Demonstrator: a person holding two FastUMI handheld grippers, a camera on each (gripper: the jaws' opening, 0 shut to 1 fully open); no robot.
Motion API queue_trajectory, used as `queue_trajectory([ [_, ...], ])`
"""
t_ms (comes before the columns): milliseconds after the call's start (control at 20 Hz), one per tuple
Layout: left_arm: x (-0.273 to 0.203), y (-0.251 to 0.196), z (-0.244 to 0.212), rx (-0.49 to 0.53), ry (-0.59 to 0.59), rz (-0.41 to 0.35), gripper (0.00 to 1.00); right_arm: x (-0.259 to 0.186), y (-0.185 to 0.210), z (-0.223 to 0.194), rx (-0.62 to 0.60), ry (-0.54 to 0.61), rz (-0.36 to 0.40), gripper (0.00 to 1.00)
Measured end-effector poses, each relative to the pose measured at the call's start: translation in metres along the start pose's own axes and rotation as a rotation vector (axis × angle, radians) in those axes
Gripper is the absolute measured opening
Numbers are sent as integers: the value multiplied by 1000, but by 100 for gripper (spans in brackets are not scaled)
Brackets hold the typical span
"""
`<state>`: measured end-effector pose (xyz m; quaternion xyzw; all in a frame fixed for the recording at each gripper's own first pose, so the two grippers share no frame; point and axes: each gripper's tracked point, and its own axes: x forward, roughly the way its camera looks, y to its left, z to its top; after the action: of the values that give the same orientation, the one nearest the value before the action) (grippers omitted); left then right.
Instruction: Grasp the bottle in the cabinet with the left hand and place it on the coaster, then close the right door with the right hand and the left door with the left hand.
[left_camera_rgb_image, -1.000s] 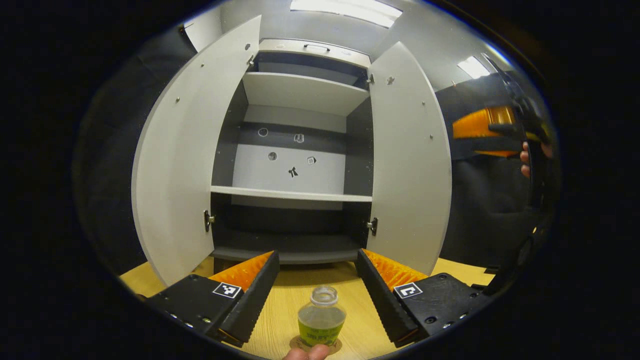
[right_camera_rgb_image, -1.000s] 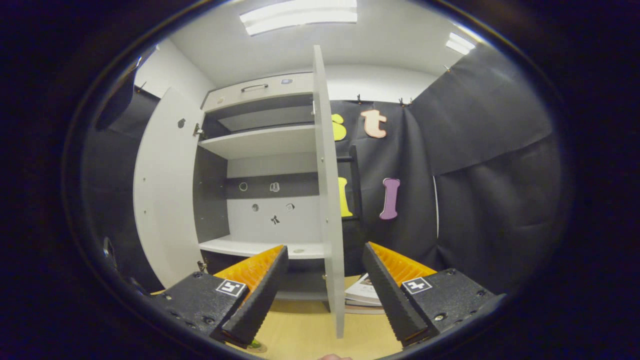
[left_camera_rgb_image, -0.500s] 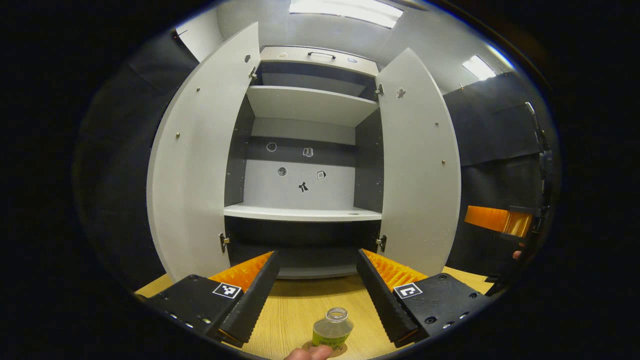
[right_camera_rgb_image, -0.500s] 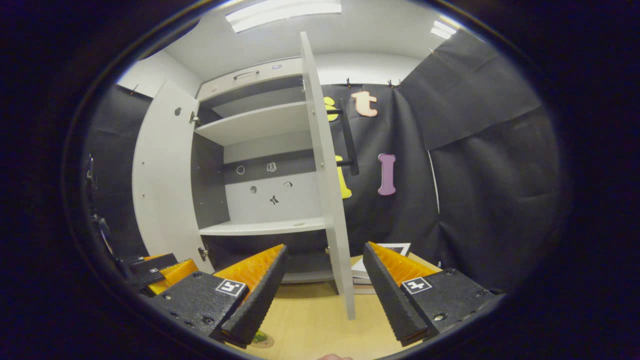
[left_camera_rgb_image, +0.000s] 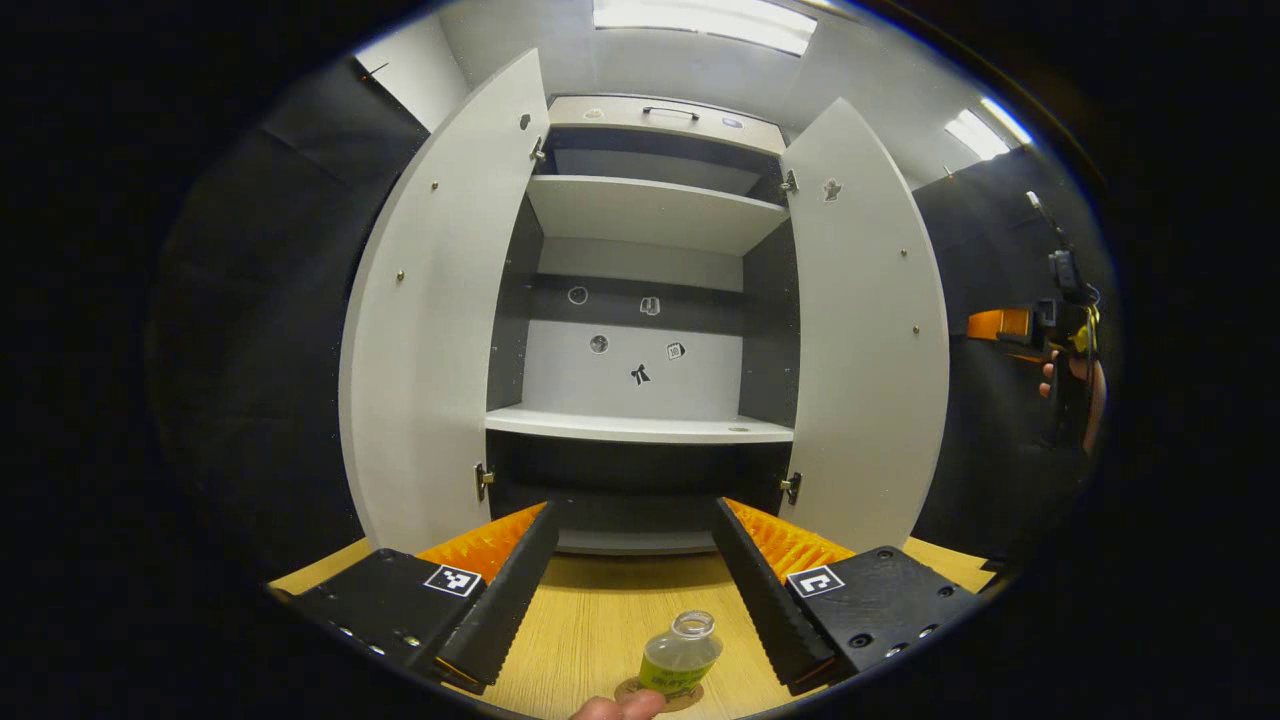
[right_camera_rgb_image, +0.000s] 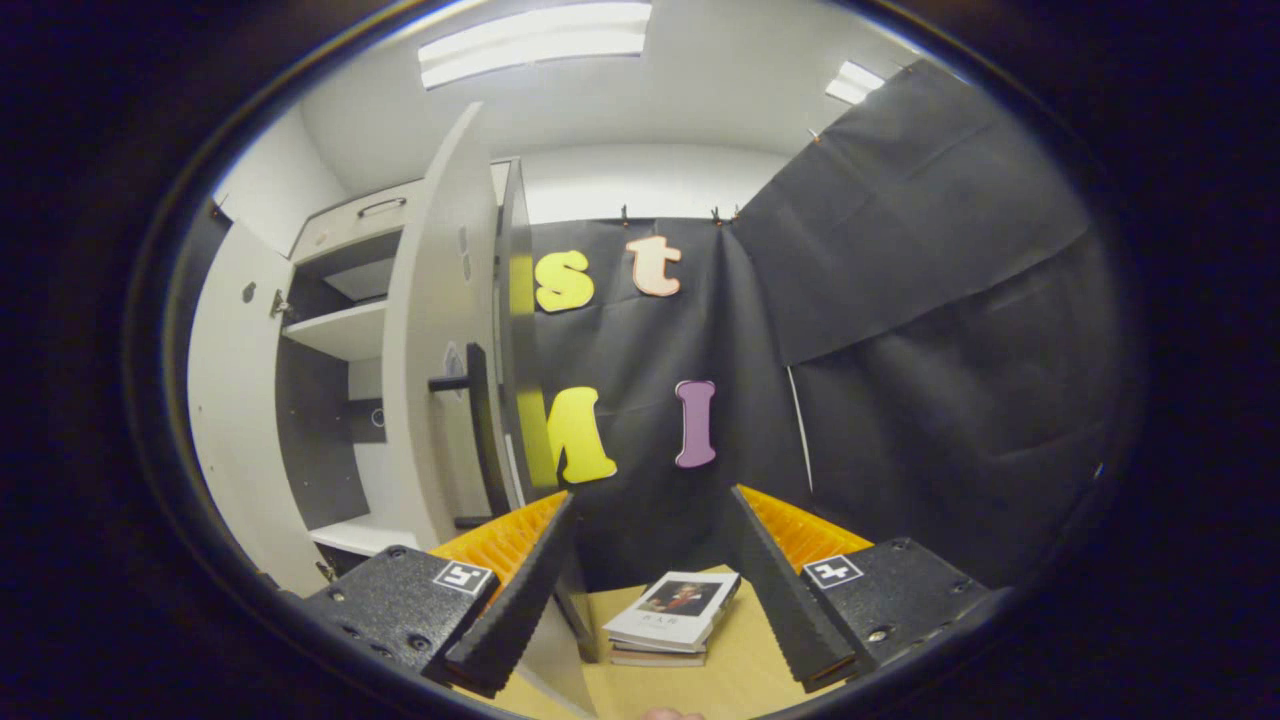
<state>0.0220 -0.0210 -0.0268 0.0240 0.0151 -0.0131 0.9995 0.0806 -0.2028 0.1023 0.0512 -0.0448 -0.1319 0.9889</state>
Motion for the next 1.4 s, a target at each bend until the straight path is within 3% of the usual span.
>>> queue_trajectory([
  [100, 0, -1, -3, 0, 6, 12, 95, 16, -6, 1, -16, 22, 3, 98],
  [150, 0, -1, -3, -5, 7, 18, 90, 21, -3, 5, -15, 17, 16, 98],
  [200, 1, 0, -4, -13, 7, 26, 95, 24, 4, 7, -11, 16, 38, 99],
  [250, 2, 0, -6, -22, 12, 30, 95, 26, 14, 6, -9, 22, 64, 93],
  [350, 3, 1, -9, -32, 22, 31, 95, 26, 32, 1, -13, 33, 115, 94],
  [450, 3, 5, -9, -36, 21, 43, 95, 25, 29, 3, -35, 16, 88, 98],
  [750, 3, 21, -9, -44, 5, 63, 95, 18, 43, 4, -83, 8, 74, 97],
  [850, 2, 23, -10, -44, 4, 57, 95, 13, 56, 3, -110, 13, 86, 92],
  [900, 2, 24, -9, -41, 4, 55, 95, 10, 65, 2, -126, 14, 103, 96],
  [1100, 1, 31, -9, -39, 3, 57, 95, 2, 107, -4, -147, 23, 189, 97],
  [1150, -1, 34, -8, -37, 2, 62, 90, 1, 119, -6, -147, 27, 221, 97],
  [1200, -2, 38, -8, -36, 1, 70, 95, 3, 129, -8, -147, 34, 245, 97],
  [1400, -11, 50, -7, -35, -4, 102, 95, 13, 156, -11, -140, 50, 307, 97],
])
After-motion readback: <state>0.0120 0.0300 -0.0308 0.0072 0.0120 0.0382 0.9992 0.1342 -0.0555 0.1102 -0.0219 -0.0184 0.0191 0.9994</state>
